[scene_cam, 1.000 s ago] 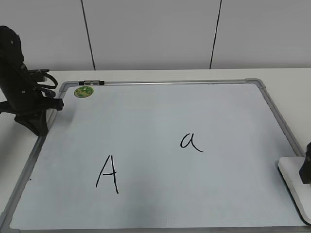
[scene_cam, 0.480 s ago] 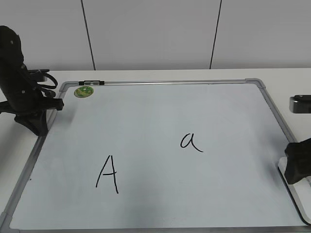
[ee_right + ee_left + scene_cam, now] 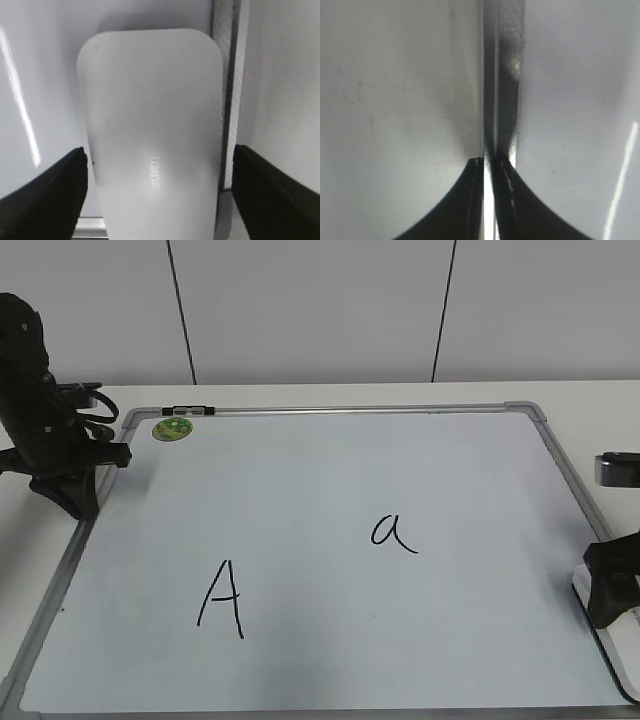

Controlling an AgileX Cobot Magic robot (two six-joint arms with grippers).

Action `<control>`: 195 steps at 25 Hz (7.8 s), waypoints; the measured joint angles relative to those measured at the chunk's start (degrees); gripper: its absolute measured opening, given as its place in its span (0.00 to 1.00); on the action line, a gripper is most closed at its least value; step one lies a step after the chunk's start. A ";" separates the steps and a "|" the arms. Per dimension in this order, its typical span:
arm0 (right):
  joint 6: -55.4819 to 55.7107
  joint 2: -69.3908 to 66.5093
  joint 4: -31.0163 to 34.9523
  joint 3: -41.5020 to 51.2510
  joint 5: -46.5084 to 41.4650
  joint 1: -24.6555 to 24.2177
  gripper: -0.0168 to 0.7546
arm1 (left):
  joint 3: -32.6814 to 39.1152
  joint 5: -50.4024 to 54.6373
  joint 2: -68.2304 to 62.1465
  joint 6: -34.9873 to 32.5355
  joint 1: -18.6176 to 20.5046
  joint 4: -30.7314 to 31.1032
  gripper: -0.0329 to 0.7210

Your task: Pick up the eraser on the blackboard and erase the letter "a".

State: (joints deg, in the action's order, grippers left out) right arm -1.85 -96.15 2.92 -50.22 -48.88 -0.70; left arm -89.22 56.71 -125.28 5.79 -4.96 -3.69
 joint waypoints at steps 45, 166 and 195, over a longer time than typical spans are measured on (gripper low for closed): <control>-4.43 -2.61 9.26 -4.80 -5.80 0.12 0.70 | 0.00 0.00 0.00 0.00 0.00 -0.74 0.11; 6.21 -18.06 -1.92 -58.23 -21.53 31.27 0.70 | -0.11 0.25 0.00 -0.20 0.03 -0.96 0.12; 5.26 -2.38 -3.34 -30.78 -17.33 3.38 0.70 | -0.11 0.25 0.00 -0.41 0.03 -1.10 0.12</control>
State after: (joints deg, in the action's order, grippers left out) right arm 3.41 -98.53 -0.42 -81.00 -66.21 2.68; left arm -89.33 56.96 -125.28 5.38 -4.93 -4.79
